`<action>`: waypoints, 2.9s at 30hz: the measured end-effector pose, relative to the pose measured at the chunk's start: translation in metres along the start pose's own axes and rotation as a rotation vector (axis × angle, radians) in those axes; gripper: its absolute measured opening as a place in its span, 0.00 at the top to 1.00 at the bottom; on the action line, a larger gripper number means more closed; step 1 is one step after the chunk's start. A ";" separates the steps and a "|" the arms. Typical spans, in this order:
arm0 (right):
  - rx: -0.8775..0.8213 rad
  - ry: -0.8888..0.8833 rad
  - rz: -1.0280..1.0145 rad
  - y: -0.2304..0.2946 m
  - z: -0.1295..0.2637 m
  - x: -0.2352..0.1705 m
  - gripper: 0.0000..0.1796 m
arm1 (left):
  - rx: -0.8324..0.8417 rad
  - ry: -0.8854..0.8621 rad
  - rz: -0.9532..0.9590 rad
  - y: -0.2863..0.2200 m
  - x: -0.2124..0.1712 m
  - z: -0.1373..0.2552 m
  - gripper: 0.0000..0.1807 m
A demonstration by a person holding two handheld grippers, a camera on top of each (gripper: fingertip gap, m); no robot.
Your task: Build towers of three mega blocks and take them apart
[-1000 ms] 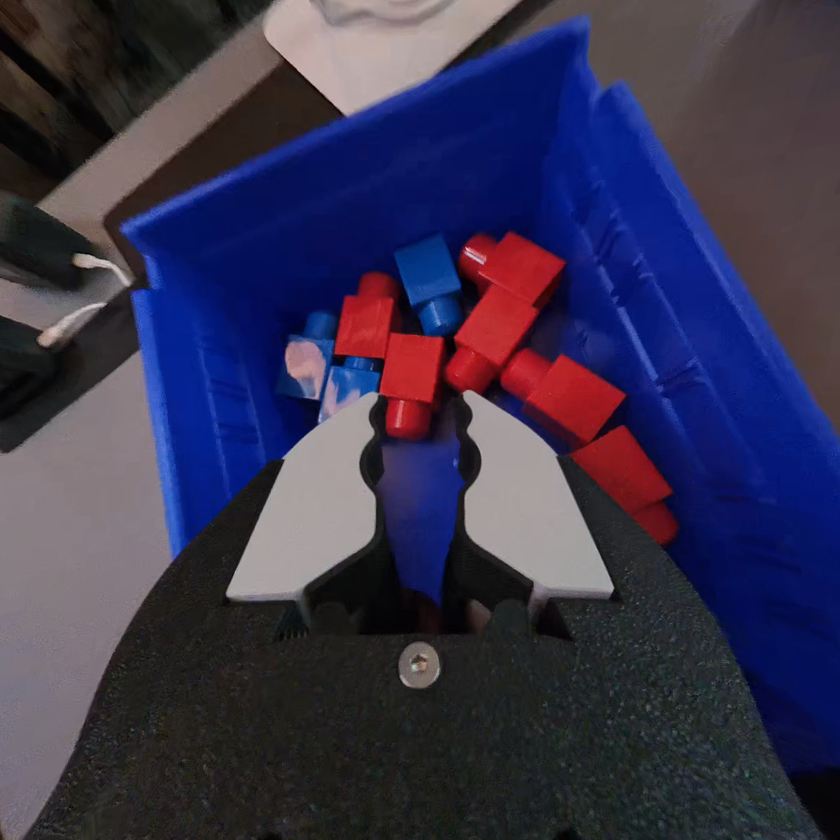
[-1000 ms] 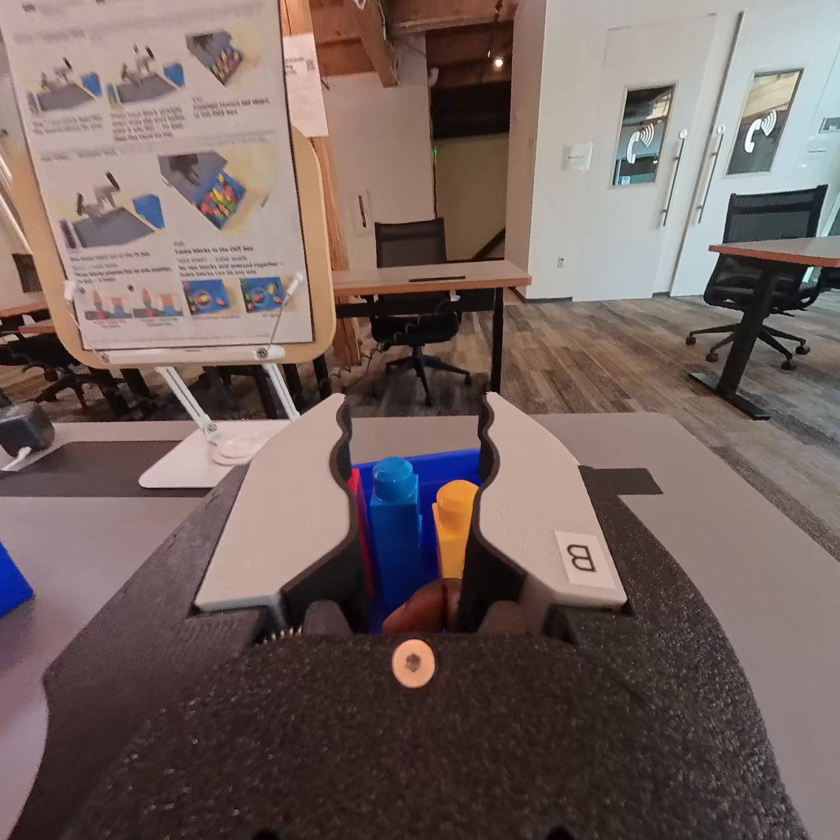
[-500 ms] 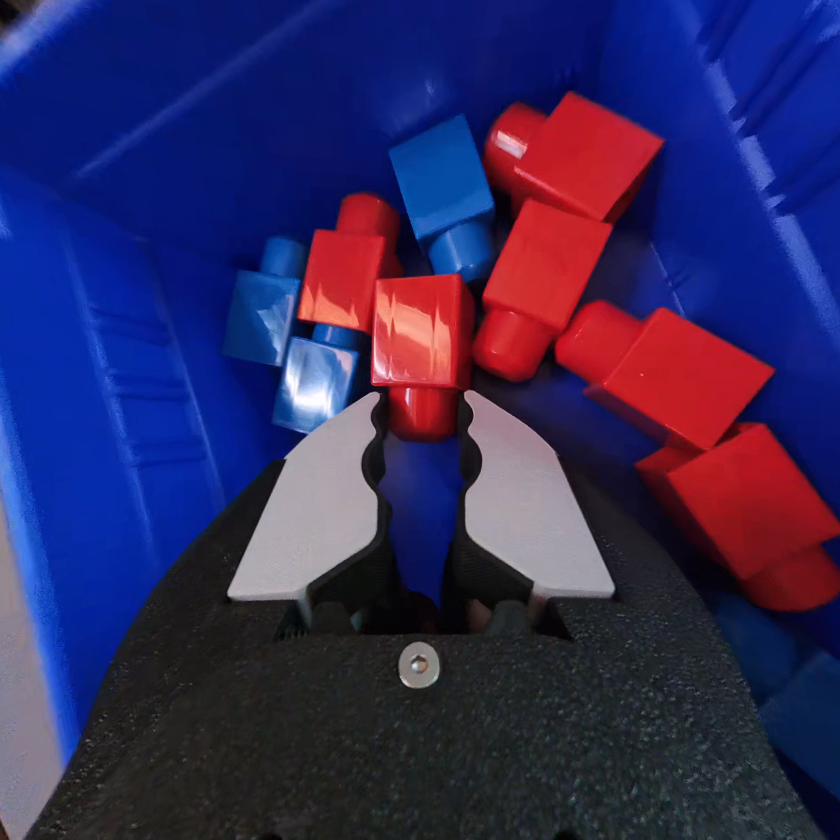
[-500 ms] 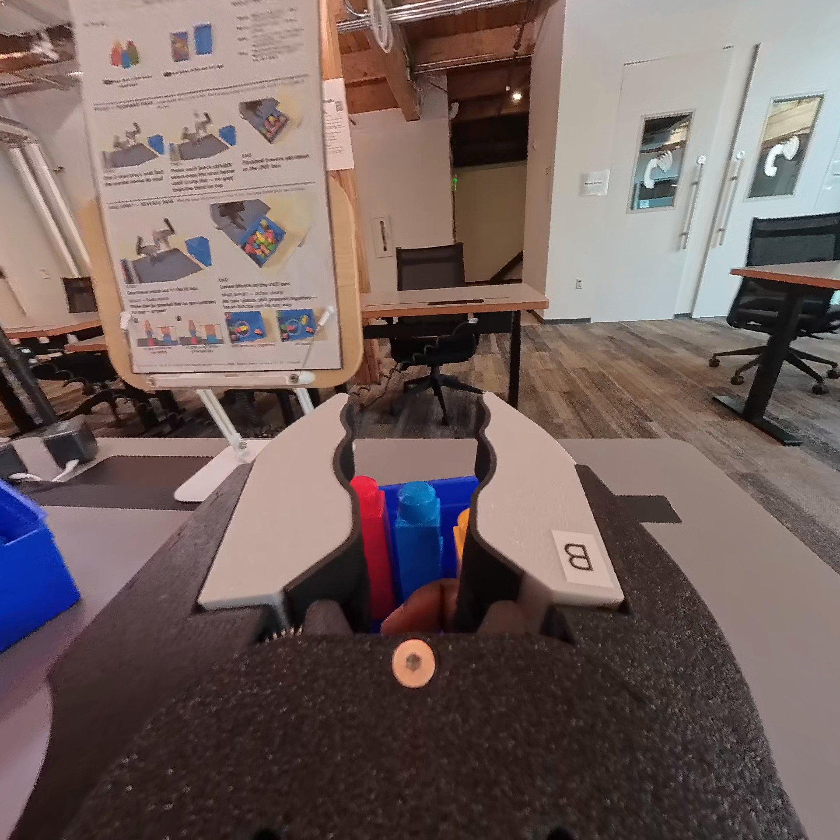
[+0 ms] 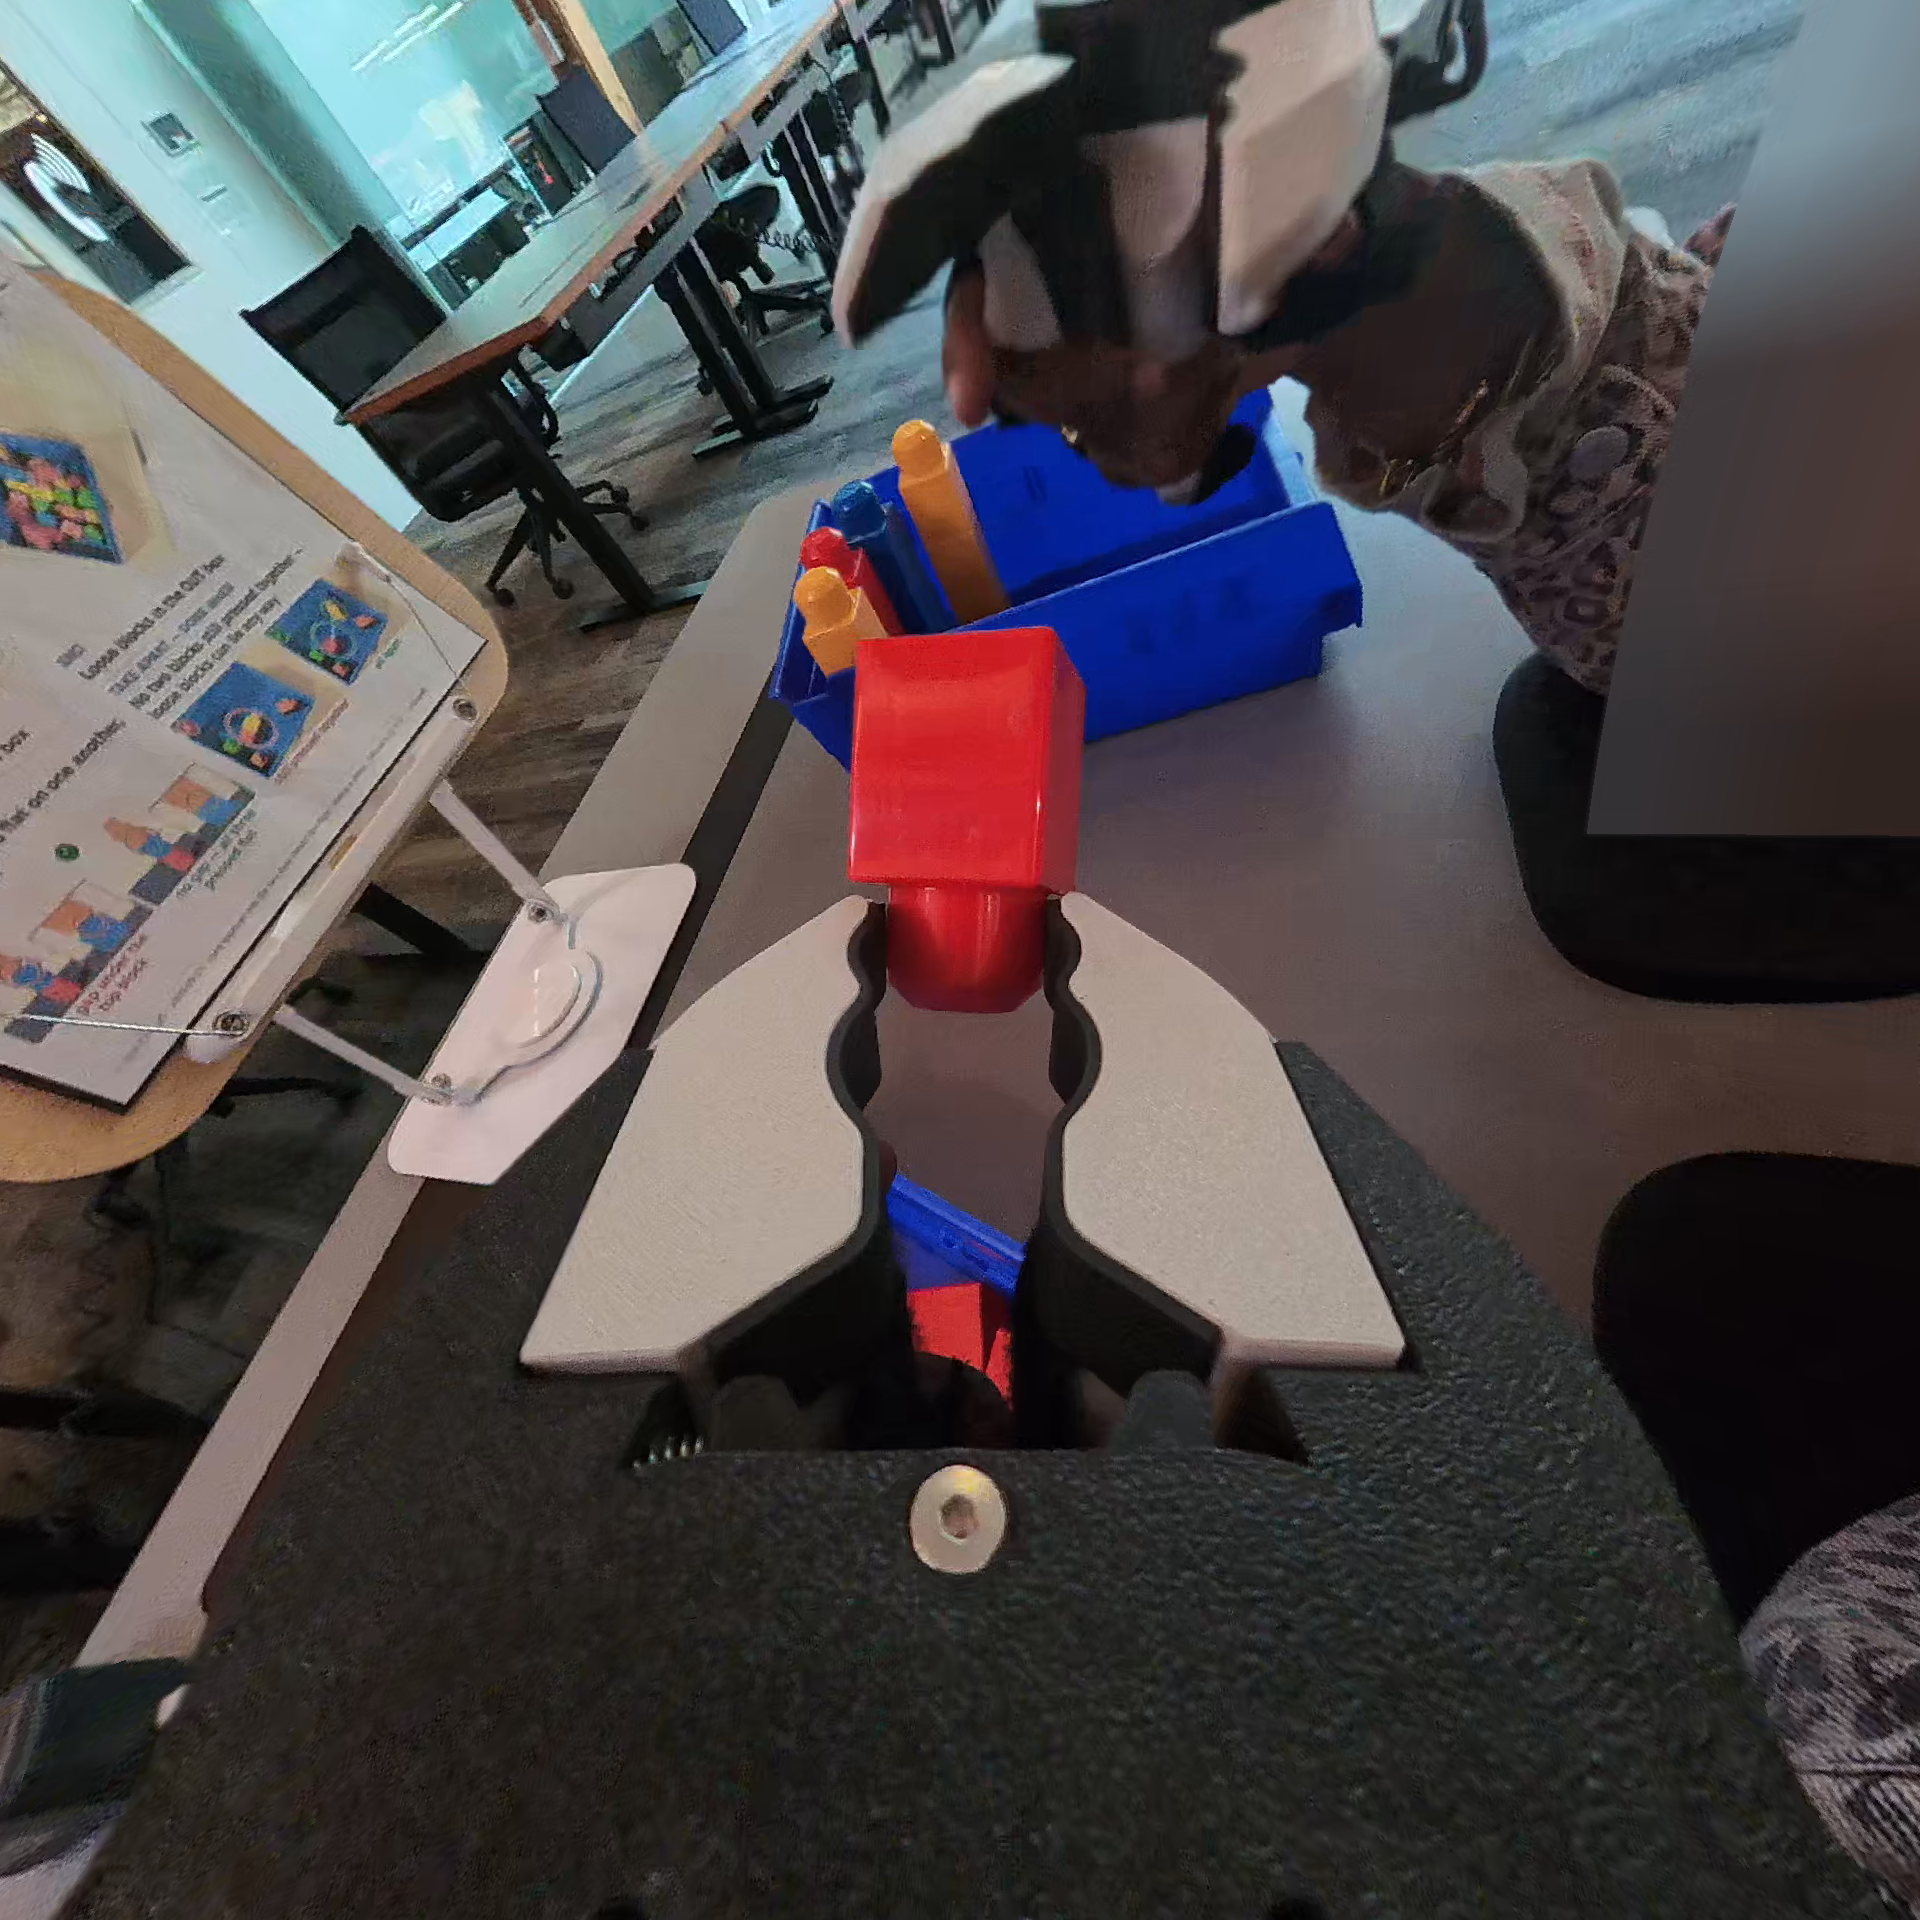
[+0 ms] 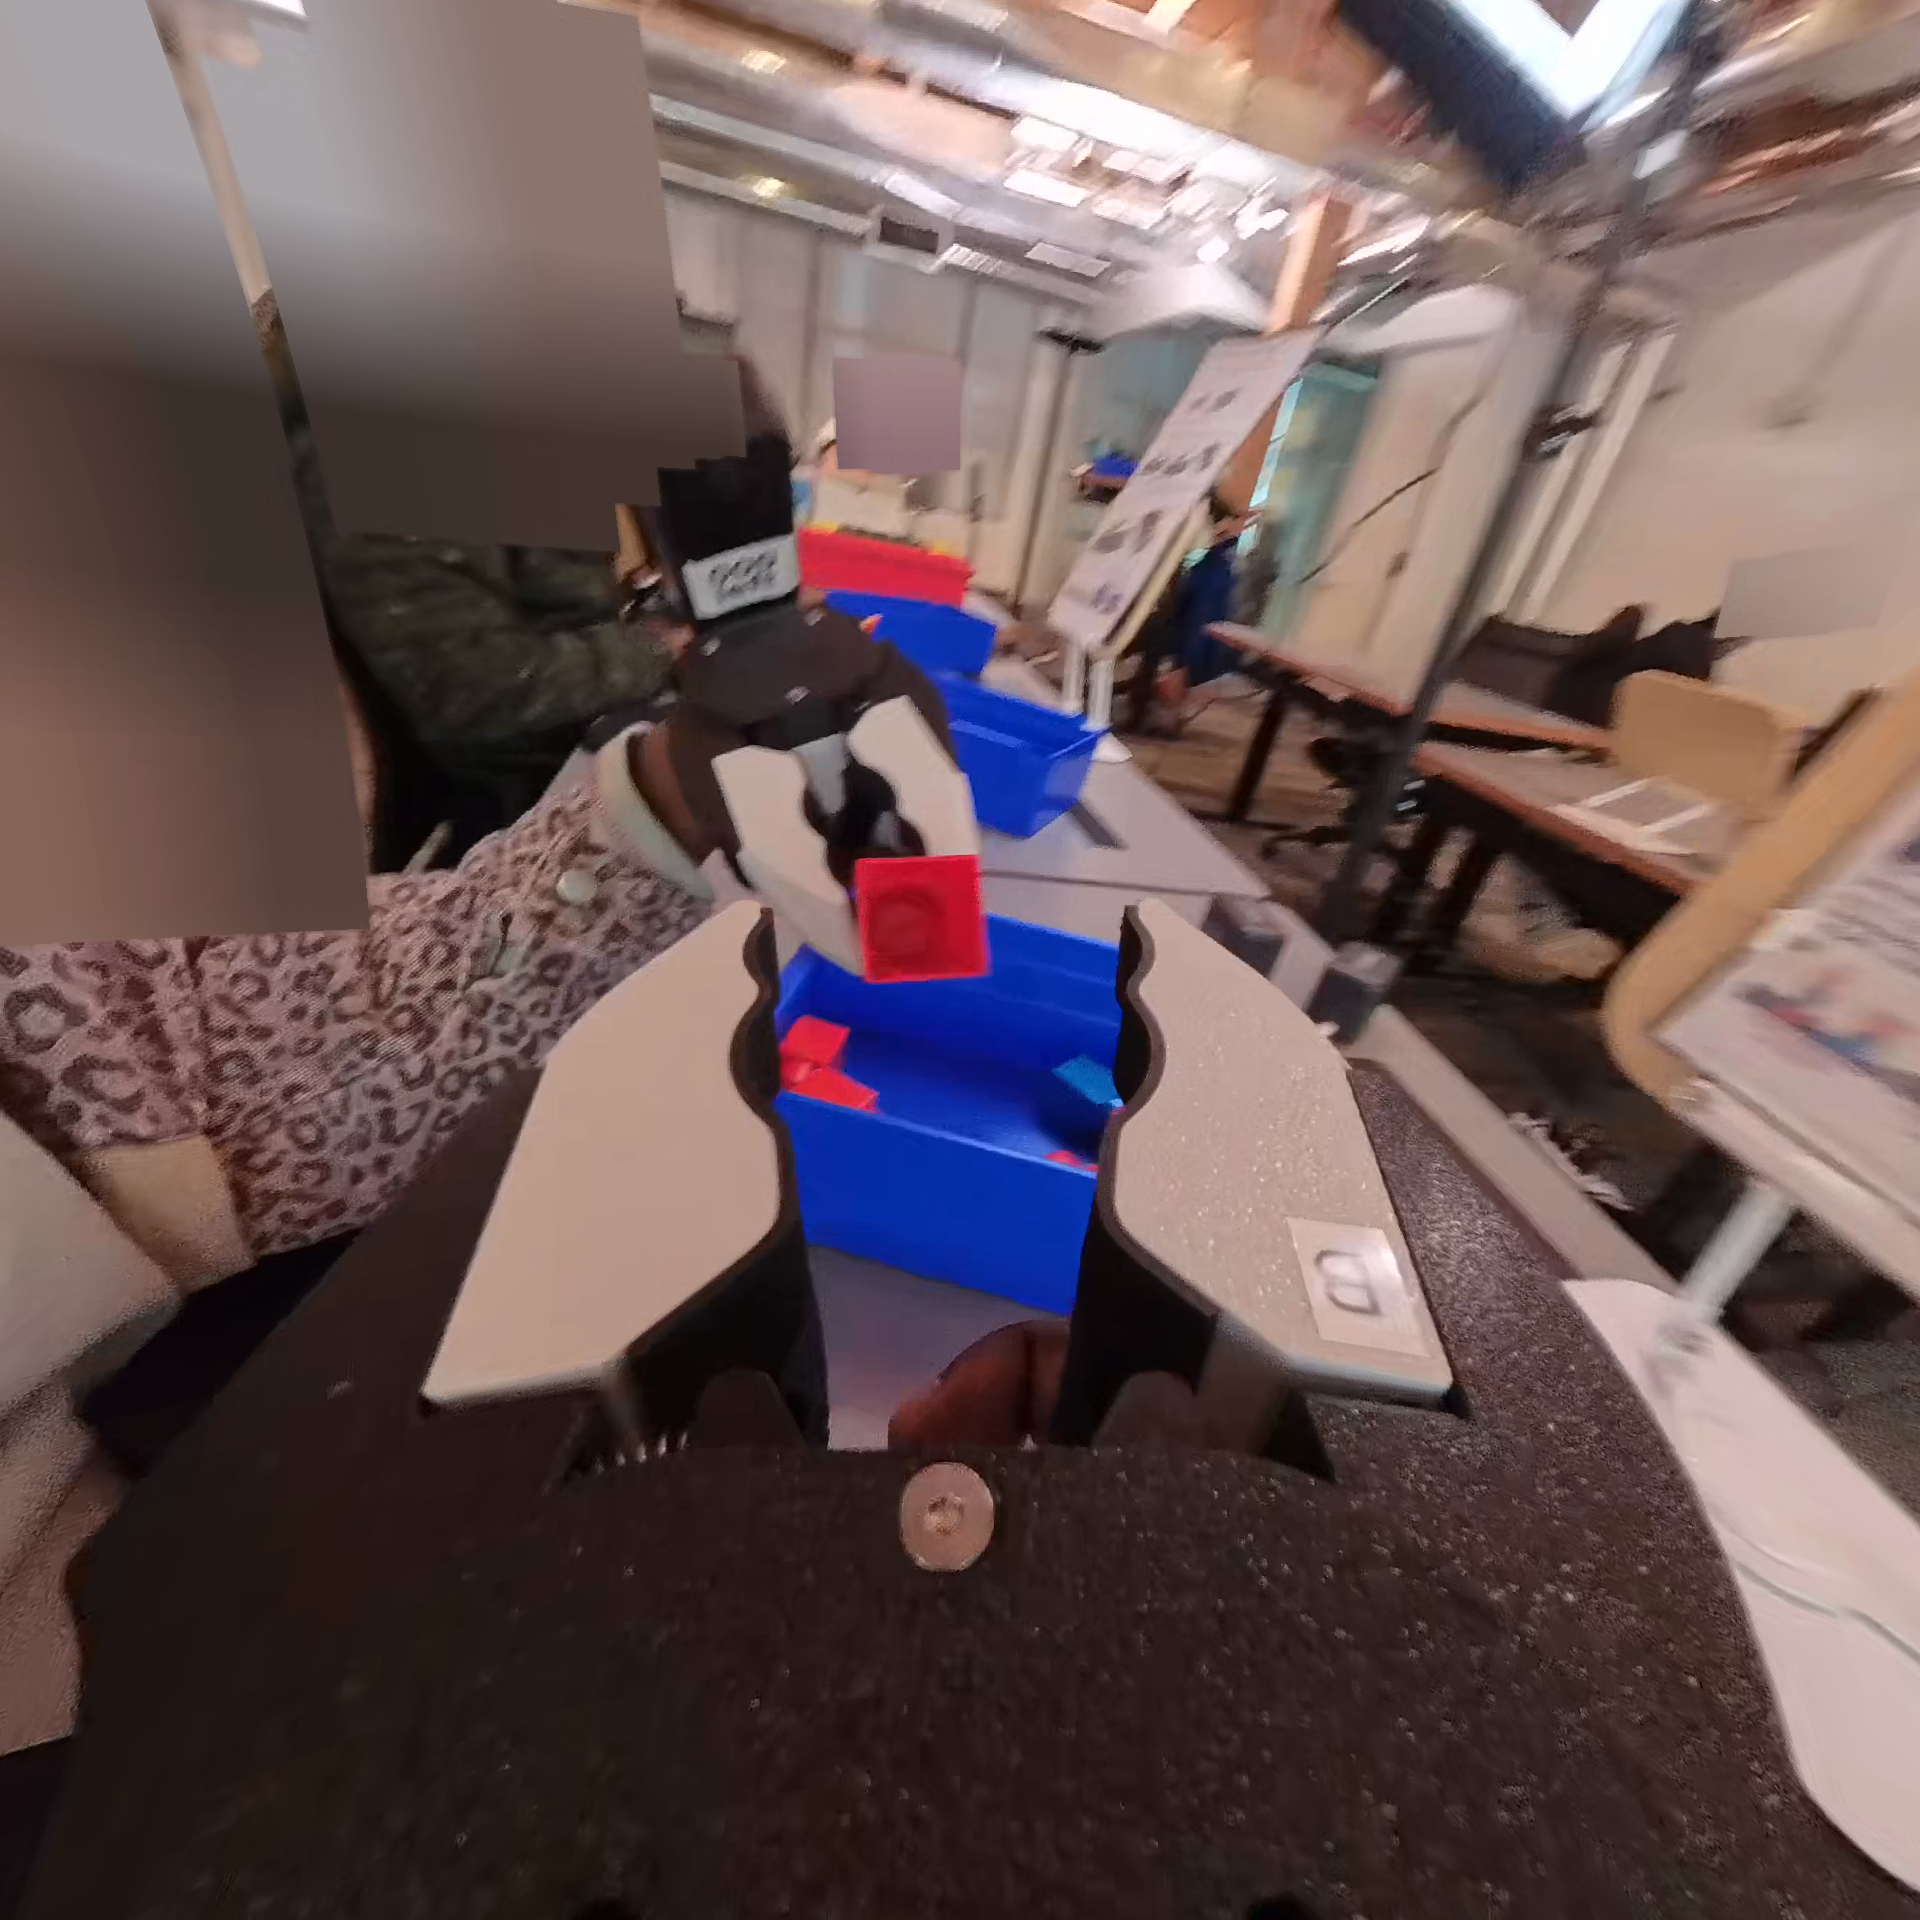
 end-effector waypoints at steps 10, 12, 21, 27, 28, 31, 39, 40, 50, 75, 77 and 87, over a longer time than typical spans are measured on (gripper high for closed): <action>0.006 0.133 0.049 0.013 -0.052 -0.042 0.81 | 0.021 0.105 -0.011 -0.005 -0.004 0.000 0.83; -0.011 0.098 0.040 0.008 -0.046 -0.035 0.81 | 0.102 0.237 0.063 0.002 -0.022 0.015 0.82; -0.128 0.040 0.054 -0.016 -0.016 -0.017 0.80 | 0.043 1.020 0.802 -0.029 -0.180 0.069 0.71; -0.157 0.022 0.060 -0.022 -0.006 -0.010 0.81 | -0.065 1.071 0.893 -0.037 -0.194 0.058 0.72; -0.159 0.018 0.060 -0.022 -0.005 -0.010 0.81 | -0.063 1.066 0.875 -0.037 -0.193 0.059 0.75; -0.168 0.005 0.057 -0.024 -0.003 -0.007 0.81 | 0.001 1.105 0.812 -0.032 -0.196 0.071 0.80; -0.181 0.004 0.074 -0.025 0.000 -0.003 0.81 | 0.015 1.084 0.714 -0.014 -0.223 0.056 0.80; -0.182 0.002 0.074 -0.025 0.000 -0.002 0.81 | 0.043 1.004 0.681 -0.006 -0.216 0.051 0.80; -0.347 -0.499 0.110 -0.023 -0.009 0.040 0.81 | 0.370 -1.355 1.045 0.121 0.048 0.085 0.80; -0.508 -0.475 1.039 0.029 -0.006 0.076 0.81 | -0.371 -1.264 1.321 0.025 0.151 -0.025 0.80; -0.488 -0.465 1.050 0.026 -0.003 0.078 0.81 | -0.339 -1.200 1.256 0.020 0.152 -0.027 0.80; -0.377 -0.388 1.052 0.027 0.003 0.079 0.81 | -0.286 -0.986 1.029 0.005 0.155 -0.031 0.81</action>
Point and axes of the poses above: each gripper's, where its closed fingertips meet, z back along the fingers, x out of its top, y = z × x across the jaws, the point moved 2 cm from there along z, back along the fingers, and after that the axes turned 7 degrees about -y, right-handed, at the moved point
